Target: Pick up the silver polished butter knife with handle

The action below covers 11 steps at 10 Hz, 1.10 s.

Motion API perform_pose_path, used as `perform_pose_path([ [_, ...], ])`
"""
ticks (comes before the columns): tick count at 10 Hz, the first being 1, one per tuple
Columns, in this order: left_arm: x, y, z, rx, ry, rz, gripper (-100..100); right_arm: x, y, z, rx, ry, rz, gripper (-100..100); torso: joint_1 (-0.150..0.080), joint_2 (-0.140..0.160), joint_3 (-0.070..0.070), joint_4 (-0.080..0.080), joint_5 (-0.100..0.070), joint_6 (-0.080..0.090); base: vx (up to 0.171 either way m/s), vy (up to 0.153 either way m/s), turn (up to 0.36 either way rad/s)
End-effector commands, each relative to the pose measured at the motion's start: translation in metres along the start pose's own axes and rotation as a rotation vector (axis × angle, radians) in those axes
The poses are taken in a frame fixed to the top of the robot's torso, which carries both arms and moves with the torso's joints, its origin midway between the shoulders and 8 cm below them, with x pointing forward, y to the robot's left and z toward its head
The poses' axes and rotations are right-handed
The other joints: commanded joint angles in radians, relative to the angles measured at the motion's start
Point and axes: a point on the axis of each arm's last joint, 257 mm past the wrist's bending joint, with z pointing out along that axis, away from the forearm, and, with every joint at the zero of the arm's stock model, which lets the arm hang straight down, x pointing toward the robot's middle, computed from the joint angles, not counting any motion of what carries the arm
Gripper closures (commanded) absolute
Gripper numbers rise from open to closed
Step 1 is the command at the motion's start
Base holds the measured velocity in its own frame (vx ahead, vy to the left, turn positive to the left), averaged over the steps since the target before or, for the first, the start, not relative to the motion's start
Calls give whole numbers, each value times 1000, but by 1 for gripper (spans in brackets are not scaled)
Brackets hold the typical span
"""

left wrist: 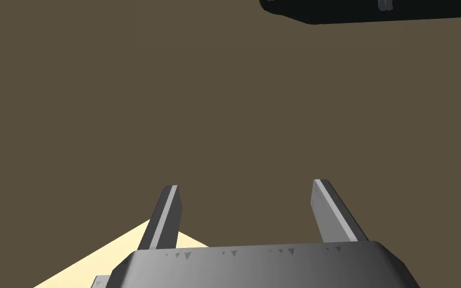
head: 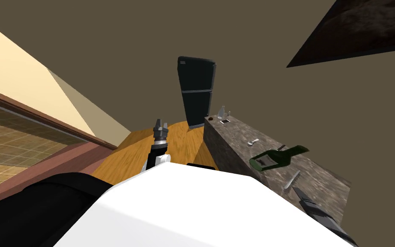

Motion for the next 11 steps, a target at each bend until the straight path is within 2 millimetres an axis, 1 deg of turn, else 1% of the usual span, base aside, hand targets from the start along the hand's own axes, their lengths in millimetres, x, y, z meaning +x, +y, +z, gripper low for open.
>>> perform_pose_path([
  [1,0,0,0,0,0,0,0,0,-24,-8,78,19,1,-100,0,0,0,0,0,0,37,-34,281],
  [2,0,0,0,0,0,0,0,0,-25,-8,81,19,1,-100,0,0,0,0,0,-1,24,-35,184],
  [3,0,0,0,0,0,0,0,0,-48,-17,149,35,4,-100,0,0,0,0,0,0,22,-45,343],
  [4,0,0,0,0,0,0,0,1,-67,-26,203,50,9,-100,-1,0,0,0,0,-1,35,-74,459],
  [5,0,0,0,0,0,0,0,1,-70,-27,216,51,9,-100,-3,-1,0,0,-1,-1,25,-70,181],
  [7,0,0,0,0,0,0,0,4,-110,-47,342,78,23,-100,-2,0,0,0,-1,0,27,-75,290],
  [8,0,0,0,0,0,0,0,4,-110,-48,344,79,22,-100,-3,-1,0,0,-1,0,14,-69,277],
  [10,0,0,0,0,0,0,0,7,-145,-72,462,103,38,-100,-2,1,0,0,0,0,14,-84,370],
  [11,0,0,0,0,0,0,0,9,-159,-83,512,114,46,-100,-4,-1,0,0,-1,0,30,-108,408],
])
